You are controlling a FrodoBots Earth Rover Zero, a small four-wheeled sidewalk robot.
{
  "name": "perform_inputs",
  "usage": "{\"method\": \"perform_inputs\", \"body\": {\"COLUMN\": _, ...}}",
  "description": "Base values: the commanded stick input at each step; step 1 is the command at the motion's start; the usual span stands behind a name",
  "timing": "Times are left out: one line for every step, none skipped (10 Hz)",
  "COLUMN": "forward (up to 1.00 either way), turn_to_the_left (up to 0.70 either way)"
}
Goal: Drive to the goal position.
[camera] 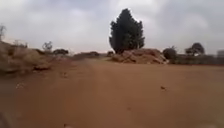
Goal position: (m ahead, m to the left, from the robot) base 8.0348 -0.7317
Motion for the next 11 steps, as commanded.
{"method": "perform_inputs", "body": {"forward": 0.50, "turn_to_the_left": 0.00}}
{"method": "perform_inputs", "body": {"forward": 0.50, "turn_to_the_left": 0.00}}
{"method": "perform_inputs", "body": {"forward": 0.50, "turn_to_the_left": 0.00}}
{"method": "perform_inputs", "body": {"forward": 0.50, "turn_to_the_left": 0.00}}
{"method": "perform_inputs", "body": {"forward": 0.50, "turn_to_the_left": 0.00}}
{"method": "perform_inputs", "body": {"forward": 0.50, "turn_to_the_left": 0.00}}
{"method": "perform_inputs", "body": {"forward": 0.50, "turn_to_the_left": 0.00}}
{"method": "perform_inputs", "body": {"forward": 0.50, "turn_to_the_left": 0.00}}
{"method": "perform_inputs", "body": {"forward": 0.50, "turn_to_the_left": 0.00}}
{"method": "perform_inputs", "body": {"forward": 0.50, "turn_to_the_left": 0.00}}
{"method": "perform_inputs", "body": {"forward": 0.50, "turn_to_the_left": 0.00}}
